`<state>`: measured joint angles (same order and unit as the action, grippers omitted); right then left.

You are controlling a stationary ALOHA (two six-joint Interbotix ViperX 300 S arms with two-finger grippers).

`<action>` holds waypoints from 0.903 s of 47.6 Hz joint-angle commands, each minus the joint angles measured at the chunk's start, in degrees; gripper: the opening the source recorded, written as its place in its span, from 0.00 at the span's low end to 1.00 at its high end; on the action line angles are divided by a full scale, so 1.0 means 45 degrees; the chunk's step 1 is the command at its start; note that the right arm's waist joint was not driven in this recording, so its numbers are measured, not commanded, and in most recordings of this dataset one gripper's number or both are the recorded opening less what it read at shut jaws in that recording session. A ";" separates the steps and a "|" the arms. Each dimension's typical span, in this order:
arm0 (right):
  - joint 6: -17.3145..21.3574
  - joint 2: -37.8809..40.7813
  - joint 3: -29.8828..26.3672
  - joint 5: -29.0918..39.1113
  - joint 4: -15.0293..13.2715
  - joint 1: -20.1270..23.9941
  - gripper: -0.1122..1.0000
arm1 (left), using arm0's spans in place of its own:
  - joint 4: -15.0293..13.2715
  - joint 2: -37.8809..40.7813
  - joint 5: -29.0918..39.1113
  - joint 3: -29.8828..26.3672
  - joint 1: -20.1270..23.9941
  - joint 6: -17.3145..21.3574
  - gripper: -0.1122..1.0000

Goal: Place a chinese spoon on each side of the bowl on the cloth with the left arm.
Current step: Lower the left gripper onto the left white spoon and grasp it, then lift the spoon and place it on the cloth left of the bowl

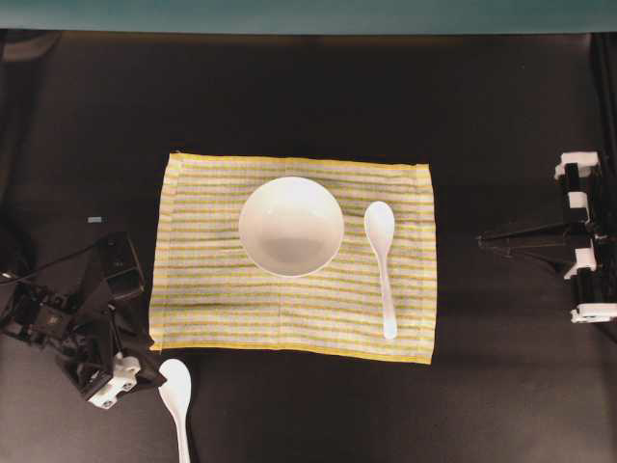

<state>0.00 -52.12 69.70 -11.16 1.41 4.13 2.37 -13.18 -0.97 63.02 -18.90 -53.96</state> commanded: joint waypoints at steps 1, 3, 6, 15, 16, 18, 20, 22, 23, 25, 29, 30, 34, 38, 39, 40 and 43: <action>0.0078 0.0039 -0.0059 -0.0098 0.0020 0.0000 0.10 | 0.0059 0.0449 -0.0293 -0.0156 0.0273 0.0098 0.83; 0.0078 0.0039 -0.0078 -0.0098 0.0020 0.0000 0.10 | 0.0059 0.0625 -0.0391 -0.0176 0.0332 0.0156 0.83; 0.0078 0.0039 -0.0059 -0.0098 0.0020 0.0000 0.10 | 0.0059 0.0840 -0.0547 -0.0215 0.0332 0.0215 0.83; 0.0078 0.0039 -0.0078 -0.0059 0.0020 0.0000 0.10 | 0.0059 0.1094 -0.0586 -0.0527 0.0234 0.0254 0.82; 0.0078 0.0039 -0.0059 -0.0039 0.0020 0.0000 0.10 | 0.0059 0.1113 -0.0586 -0.0566 0.0215 0.0273 0.82; 0.0078 0.0039 -0.0059 -0.0059 0.0020 0.0000 0.10 | 0.0059 0.1152 -0.0566 -0.0625 0.0195 0.0273 0.81; 0.0078 0.0039 -0.0059 -0.0098 0.0020 0.0000 0.10 | 0.0059 0.1250 -0.0547 -0.0742 0.0195 0.0273 0.80; 0.0078 0.0039 -0.0059 -0.0117 0.0020 0.0020 0.10 | 0.0059 0.1328 -0.0527 -0.0918 0.0195 0.0293 0.77; 0.0078 0.0020 -0.0059 -0.0098 0.0020 0.0000 0.10 | 0.0059 0.1367 -0.0488 -0.0977 0.0176 0.0313 0.75; 0.0078 0.0039 -0.0059 -0.0117 0.0020 0.0000 0.10 | 0.0059 0.1445 -0.0391 -0.1152 0.0117 0.0332 0.72; 0.0078 0.0039 -0.0059 -0.0137 0.0020 0.0000 0.10 | 0.0059 0.1602 -0.0059 -0.1387 0.0020 0.0352 0.59; 0.0078 0.0039 -0.0059 -0.0137 0.0020 0.0000 0.10 | 0.0059 0.1621 0.0098 -0.1445 0.0000 0.0352 0.55; 0.0078 0.0039 -0.0059 -0.0137 0.0020 0.0000 0.10 | 0.0059 0.1621 0.0488 -0.1484 -0.0059 0.0391 0.37; 0.0078 0.0039 -0.0059 -0.0117 0.0020 0.0000 0.10 | 0.0059 0.1445 0.0918 -0.1465 -0.0078 0.0391 0.21; 0.0078 0.0039 -0.0059 -0.0117 0.0020 0.0000 0.10 | 0.0059 0.1367 0.0977 -0.1484 -0.0059 0.0391 0.18; 0.0078 0.0039 -0.0059 -0.0137 0.0020 0.0000 0.10 | 0.0059 0.1270 0.1074 -0.1484 -0.0078 0.0410 0.16; 0.0078 0.0039 -0.0059 -0.0137 0.0020 0.0000 0.10 | 0.0059 0.0957 0.1250 -0.1504 -0.0020 0.0488 0.16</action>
<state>0.00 -52.21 69.70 -11.16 1.41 4.13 2.37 -6.86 3.96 57.04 -19.25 -52.21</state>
